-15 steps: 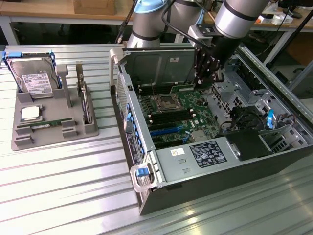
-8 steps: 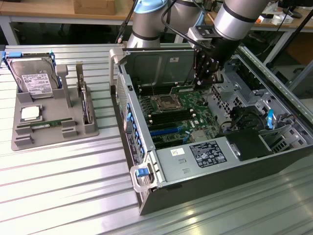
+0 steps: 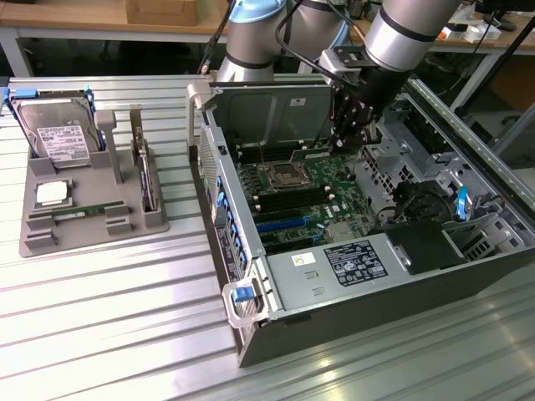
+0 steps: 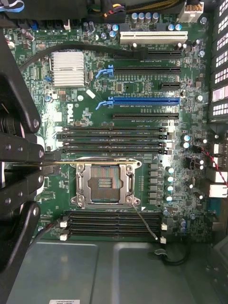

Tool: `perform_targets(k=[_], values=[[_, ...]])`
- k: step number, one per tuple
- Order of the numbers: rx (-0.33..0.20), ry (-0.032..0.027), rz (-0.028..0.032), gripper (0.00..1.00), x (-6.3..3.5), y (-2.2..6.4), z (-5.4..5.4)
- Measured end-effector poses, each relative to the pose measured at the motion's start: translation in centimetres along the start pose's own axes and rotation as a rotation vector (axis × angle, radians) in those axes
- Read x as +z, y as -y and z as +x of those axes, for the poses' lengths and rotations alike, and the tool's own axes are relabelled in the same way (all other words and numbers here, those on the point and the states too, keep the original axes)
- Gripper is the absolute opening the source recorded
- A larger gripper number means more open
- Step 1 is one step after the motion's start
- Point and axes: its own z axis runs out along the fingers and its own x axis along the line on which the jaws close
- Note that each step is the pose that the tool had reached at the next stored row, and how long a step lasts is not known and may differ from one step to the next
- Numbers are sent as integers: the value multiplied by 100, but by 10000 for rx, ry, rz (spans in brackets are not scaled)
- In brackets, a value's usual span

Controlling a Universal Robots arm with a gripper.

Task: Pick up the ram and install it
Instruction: 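Insert the ram into the slot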

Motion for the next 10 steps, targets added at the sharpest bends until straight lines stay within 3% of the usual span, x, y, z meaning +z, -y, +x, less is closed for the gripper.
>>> perform_targets(k=[10], values=[[0, -1, 0, 12, 47, -7, 5]])
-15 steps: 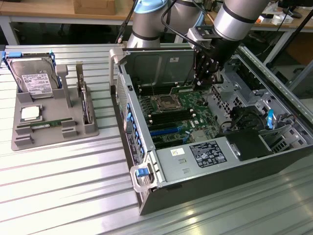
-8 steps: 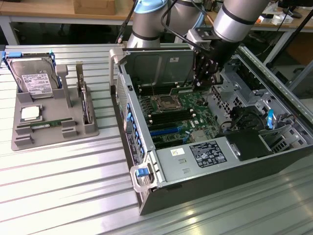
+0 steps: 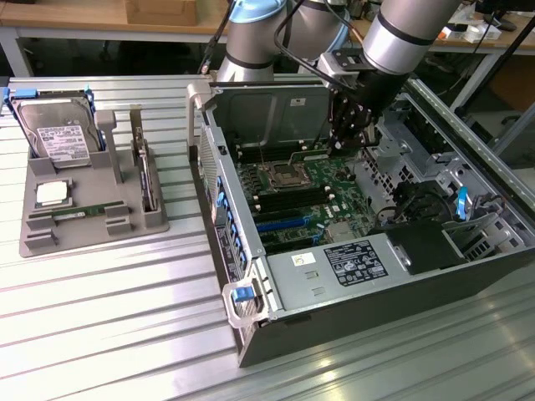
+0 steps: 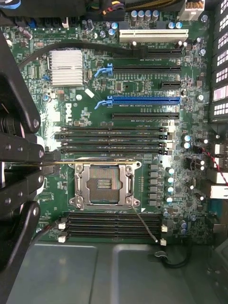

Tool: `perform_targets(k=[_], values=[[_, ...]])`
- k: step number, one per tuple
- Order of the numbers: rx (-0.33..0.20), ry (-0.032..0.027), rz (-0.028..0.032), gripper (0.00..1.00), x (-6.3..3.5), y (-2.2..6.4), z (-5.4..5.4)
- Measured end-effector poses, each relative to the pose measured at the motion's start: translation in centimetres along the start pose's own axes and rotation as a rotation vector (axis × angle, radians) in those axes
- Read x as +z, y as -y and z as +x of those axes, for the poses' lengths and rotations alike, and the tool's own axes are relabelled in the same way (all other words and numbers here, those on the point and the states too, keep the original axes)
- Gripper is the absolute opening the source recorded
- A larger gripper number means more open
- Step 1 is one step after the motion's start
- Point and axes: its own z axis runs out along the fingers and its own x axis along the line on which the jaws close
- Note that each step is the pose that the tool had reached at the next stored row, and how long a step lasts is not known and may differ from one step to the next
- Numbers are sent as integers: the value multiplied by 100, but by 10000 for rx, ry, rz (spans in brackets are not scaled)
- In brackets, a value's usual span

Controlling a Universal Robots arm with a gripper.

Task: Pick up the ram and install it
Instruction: 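Insert the ram into the slot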

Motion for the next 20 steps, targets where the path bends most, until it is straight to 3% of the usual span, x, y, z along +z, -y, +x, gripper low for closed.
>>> perform_targets(k=[20], values=[[0, 1, 0, 12, 133, -5, 15]])
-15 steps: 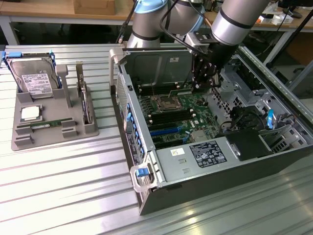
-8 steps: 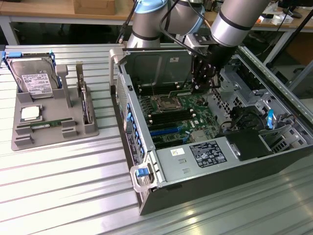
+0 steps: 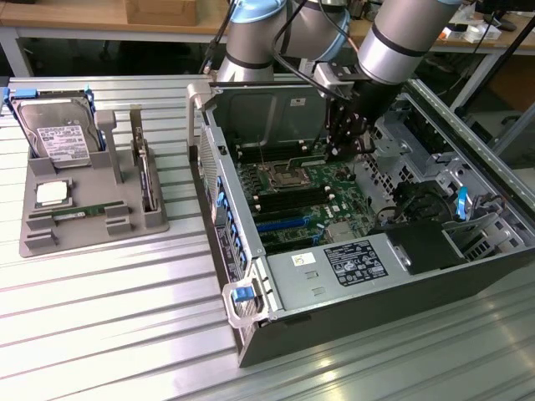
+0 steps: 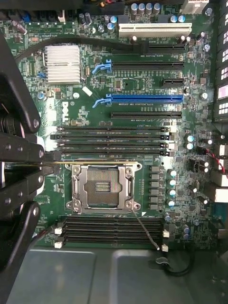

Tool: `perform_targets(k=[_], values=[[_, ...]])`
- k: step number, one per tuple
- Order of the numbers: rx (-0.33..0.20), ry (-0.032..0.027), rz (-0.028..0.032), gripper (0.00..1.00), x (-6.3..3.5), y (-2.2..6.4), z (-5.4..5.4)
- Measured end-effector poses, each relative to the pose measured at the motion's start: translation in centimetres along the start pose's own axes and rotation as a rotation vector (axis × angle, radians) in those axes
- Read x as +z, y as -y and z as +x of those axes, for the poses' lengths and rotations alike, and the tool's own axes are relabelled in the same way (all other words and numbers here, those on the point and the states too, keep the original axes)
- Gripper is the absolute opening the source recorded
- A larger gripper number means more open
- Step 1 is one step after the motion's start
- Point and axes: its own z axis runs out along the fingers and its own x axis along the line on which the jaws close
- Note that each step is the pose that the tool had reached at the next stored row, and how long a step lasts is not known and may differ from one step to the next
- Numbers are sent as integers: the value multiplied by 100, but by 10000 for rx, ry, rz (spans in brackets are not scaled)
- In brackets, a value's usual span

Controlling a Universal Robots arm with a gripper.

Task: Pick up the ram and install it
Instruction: 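Insert the ram into the slot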

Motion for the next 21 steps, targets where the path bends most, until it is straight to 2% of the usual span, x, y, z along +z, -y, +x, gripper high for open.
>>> perform_targets(k=[7, 11, 18, 21], values=[[1, -1, 0, 12, 89, -44, 9], [1, -2, 0, 12, 148, -128, 25], [0, 0, 0, 12, 204, -234, 238], [9, -10, 1, 12, 261, -300, 255]])
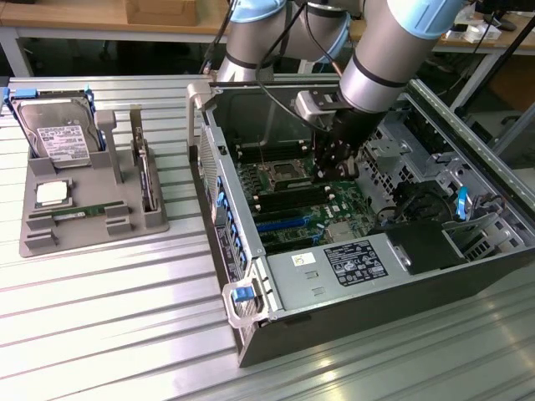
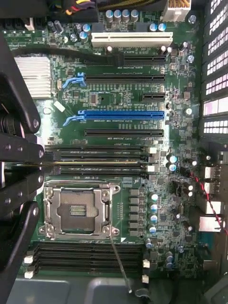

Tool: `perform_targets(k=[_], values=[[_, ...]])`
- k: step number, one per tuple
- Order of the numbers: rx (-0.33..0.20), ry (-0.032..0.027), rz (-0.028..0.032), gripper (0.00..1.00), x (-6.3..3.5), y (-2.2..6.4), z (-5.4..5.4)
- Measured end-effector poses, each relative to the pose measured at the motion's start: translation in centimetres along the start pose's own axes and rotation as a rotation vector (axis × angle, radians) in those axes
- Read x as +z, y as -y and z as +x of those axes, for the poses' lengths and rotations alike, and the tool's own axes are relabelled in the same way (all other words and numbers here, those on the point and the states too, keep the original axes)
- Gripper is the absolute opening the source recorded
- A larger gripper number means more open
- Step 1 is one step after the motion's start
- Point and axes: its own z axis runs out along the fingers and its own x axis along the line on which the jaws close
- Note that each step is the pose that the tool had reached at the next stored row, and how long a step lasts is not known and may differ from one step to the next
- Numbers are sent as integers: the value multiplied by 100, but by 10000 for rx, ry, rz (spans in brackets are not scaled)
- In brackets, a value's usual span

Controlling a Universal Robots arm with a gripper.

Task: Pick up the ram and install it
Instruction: 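Insert the ram into the slot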

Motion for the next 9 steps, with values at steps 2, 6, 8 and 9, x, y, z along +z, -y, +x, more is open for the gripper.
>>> perform_targets(k=[2, 6, 8, 9], values=[[9, -77, -1, 12, 38, -20, 4], [21, -358, -1, 12, 80, -61, 8], [22, -405, -2, 12, 120, -73, 12], [30, -477, -2, 12, 129, -73, 13]])
